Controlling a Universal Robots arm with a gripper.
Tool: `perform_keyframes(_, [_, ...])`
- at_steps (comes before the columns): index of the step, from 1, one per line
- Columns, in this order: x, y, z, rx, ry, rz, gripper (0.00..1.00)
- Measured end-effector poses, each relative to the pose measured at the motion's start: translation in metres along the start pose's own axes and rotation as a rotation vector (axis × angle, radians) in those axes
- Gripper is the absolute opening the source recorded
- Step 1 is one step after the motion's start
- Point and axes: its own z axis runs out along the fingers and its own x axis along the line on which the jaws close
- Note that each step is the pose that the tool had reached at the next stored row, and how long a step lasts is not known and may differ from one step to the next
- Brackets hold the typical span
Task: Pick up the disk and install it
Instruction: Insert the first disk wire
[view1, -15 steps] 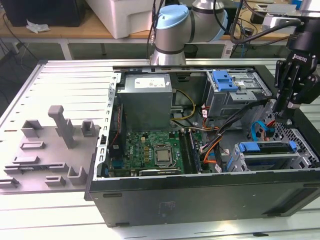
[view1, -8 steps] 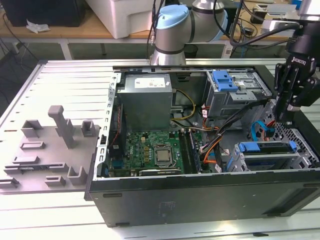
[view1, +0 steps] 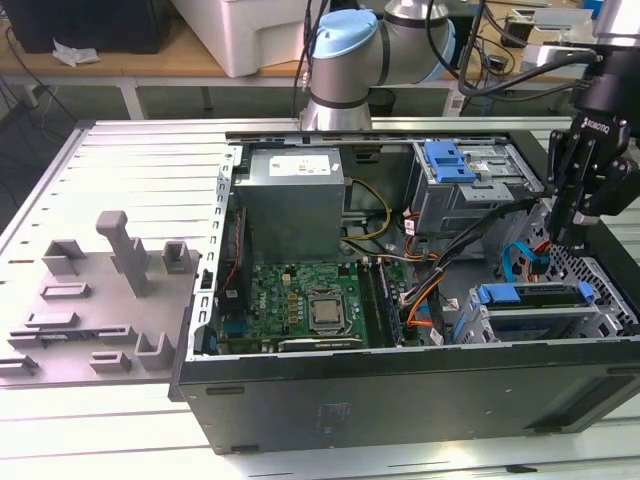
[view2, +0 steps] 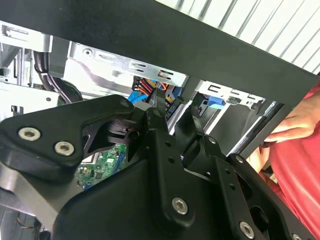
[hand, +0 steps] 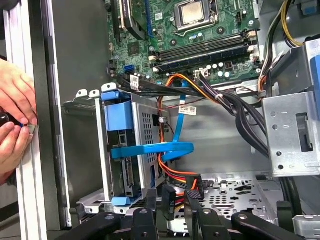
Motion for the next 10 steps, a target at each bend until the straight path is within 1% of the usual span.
perform_keyframes(3, [-0.0024,0.0003,0.0000,0.0004,0.0034,0.000,0.36])
perform_keyframes(5, [-0.0028,0.0003,0.0010,0.0008,0.0081,0.001,0.36])
perform_keyframes(7, [-0.0041,0.0003,0.0012,0.0022,0.0198,0.001,0.36])
perform_keyframes(8, [-0.0066,0.0008,0.0007,0.0033,0.0313,0.002,0.36])
perform_keyframes(10, [-0.0107,0.0014,-0.0003,0.0049,0.0450,0.004,0.36])
